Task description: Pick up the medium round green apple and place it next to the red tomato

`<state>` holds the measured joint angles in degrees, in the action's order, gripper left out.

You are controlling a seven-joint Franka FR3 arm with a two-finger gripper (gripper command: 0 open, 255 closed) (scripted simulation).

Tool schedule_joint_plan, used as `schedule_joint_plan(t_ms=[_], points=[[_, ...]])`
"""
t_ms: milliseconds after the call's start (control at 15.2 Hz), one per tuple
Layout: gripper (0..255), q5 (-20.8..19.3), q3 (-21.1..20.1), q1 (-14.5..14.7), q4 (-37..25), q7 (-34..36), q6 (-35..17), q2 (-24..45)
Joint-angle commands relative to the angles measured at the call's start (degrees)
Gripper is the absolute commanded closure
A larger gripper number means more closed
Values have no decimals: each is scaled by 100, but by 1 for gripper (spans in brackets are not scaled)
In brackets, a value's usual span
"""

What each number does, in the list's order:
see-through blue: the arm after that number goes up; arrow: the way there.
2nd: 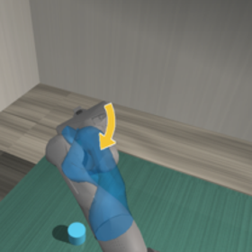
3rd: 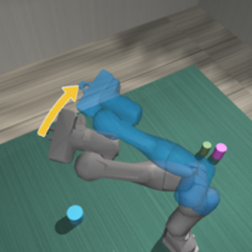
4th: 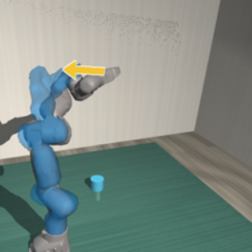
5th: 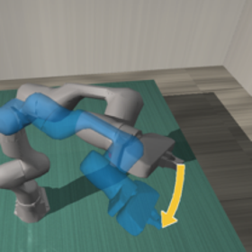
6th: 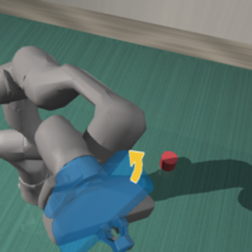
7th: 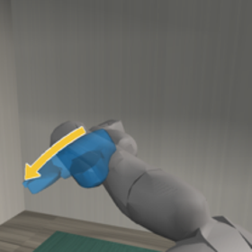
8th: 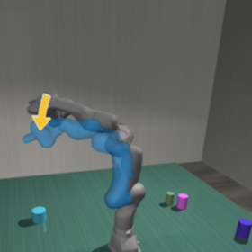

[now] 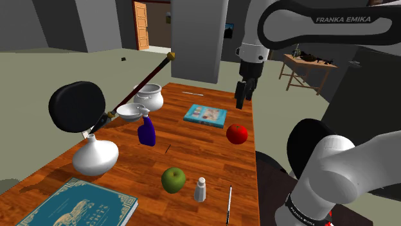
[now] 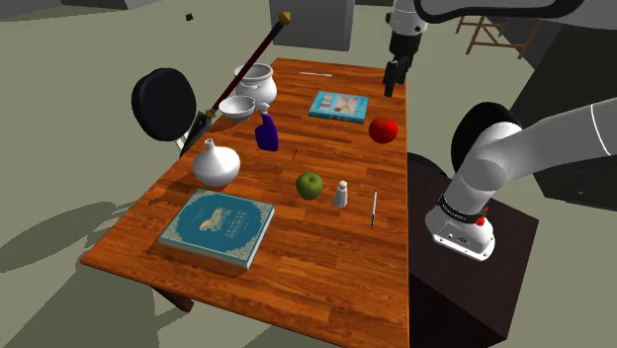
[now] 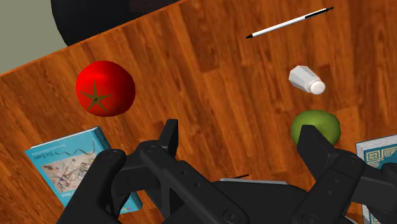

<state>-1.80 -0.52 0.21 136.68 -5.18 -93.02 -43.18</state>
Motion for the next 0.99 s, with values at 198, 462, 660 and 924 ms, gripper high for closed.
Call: schedule_joint_plan(t_ms=[198, 462, 660, 924], points=[[0, 113, -119, 168, 355, -37, -624, 160], [0, 256, -290, 397, 738, -91, -1479, 483], [0, 354, -428, 568, 953, -134, -2135, 810], [0, 463, -626, 785, 1138, -188, -3018, 1355]])
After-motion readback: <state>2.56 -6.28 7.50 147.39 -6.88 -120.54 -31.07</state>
